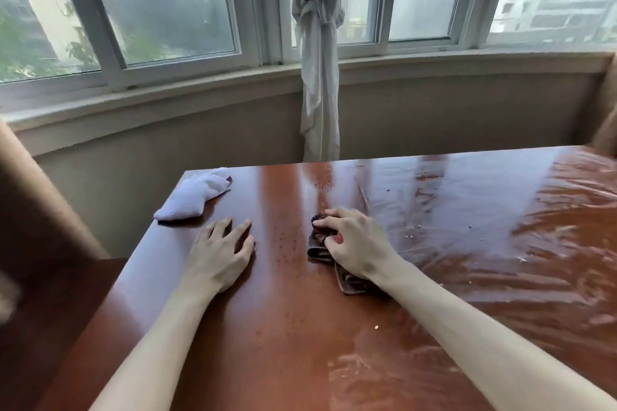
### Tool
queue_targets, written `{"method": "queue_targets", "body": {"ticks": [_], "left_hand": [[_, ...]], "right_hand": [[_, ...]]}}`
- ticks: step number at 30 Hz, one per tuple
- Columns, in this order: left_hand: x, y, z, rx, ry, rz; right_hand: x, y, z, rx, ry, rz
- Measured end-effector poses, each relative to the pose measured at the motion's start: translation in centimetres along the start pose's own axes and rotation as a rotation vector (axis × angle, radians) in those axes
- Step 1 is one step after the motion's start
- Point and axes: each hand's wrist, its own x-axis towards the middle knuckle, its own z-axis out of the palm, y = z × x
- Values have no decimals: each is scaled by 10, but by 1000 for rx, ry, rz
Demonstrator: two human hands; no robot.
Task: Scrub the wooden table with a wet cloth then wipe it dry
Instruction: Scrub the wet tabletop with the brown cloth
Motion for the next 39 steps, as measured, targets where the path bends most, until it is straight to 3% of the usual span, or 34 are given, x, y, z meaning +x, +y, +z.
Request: {"method": "queue_targets", "body": {"ticks": [6,20,25,31,39], "left_hand": [[0,-2,3,16,-6,1],[4,-6,13,-23,75,-17],[4,-4,11,-53,63,-40],[3,-3,8,-66,55,-50],[0,-2,3,-29,1,-32]], "right_hand": [[-39,-6,-15,115,-46,-5],[200,78,33,-16,83,202],[238,87,37,-66,66,241],[171,63,25,-28,20,158],[-13,3,-11,6,-37,-15]]}}
